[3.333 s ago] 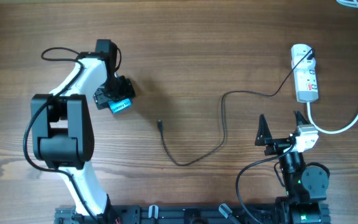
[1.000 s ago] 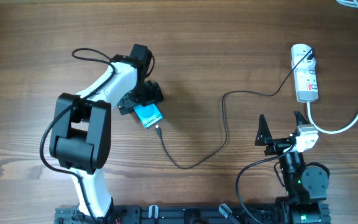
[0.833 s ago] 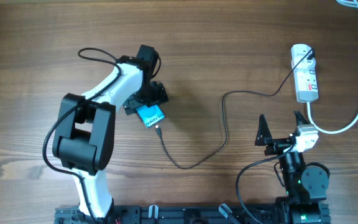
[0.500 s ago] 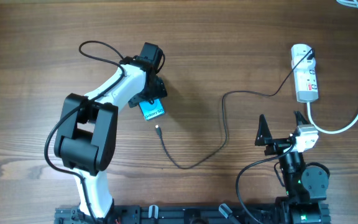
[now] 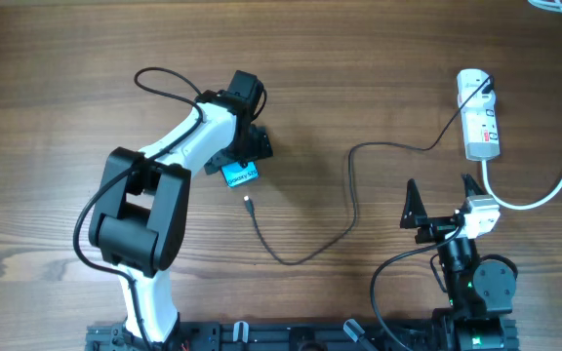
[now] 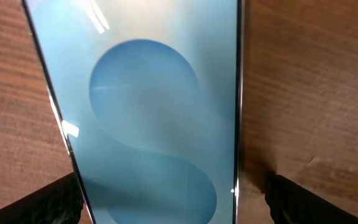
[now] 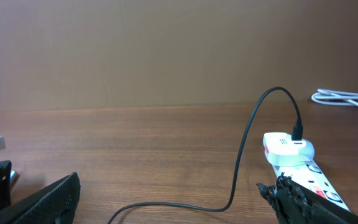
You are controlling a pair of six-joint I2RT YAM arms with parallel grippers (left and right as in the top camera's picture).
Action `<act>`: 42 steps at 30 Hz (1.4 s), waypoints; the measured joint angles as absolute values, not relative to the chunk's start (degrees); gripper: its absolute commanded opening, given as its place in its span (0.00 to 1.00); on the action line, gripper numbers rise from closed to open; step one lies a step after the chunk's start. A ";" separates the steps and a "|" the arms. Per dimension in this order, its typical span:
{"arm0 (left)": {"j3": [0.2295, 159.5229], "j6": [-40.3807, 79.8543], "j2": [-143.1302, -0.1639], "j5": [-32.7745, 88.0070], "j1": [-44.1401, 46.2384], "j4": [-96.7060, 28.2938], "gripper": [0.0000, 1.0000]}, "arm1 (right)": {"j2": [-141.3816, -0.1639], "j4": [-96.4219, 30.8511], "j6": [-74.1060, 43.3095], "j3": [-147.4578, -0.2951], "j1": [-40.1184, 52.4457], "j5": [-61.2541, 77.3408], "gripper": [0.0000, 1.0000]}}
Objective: Plug charger to phone and switch on socket
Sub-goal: 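Lift the phone and move it right toward the table center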
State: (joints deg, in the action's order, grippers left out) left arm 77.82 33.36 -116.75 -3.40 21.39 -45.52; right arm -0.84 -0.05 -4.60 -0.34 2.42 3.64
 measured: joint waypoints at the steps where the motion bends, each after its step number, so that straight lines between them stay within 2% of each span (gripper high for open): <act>1: 77.82 33.36 -116.75 -4.01 21.43 -45.01 0.98 | -0.84 -0.03 -4.60 -0.34 2.42 3.64 1.00; 8: 77.82 33.39 -116.75 -6.02 21.43 -44.18 0.99 | -0.84 -0.03 -4.60 -0.34 2.42 3.64 1.00; 12: 77.82 33.34 -116.75 -6.17 21.32 -44.10 0.92 | -0.84 -0.05 -4.60 -0.34 2.42 3.64 1.00; 18: 77.82 32.84 -116.75 -5.67 19.44 -44.10 0.94 | -0.84 -0.05 -4.60 -0.34 2.42 3.64 1.00; 24: 77.78 30.72 -116.75 -4.67 19.05 -44.12 0.84 | -0.84 -0.03 -4.60 -0.34 2.42 3.64 1.00; 31: 77.78 28.23 -116.75 -3.31 19.05 -44.31 0.87 | -0.84 -0.05 -4.60 -0.34 2.42 3.64 1.00; 38: 77.78 27.46 -116.75 -2.68 19.00 -44.49 0.76 | -0.84 -0.03 -4.60 -0.34 2.42 3.64 1.00; 42: 77.78 26.15 -116.73 -2.46 18.98 -44.49 0.76 | -0.84 -0.05 -4.60 -0.34 2.42 3.64 1.00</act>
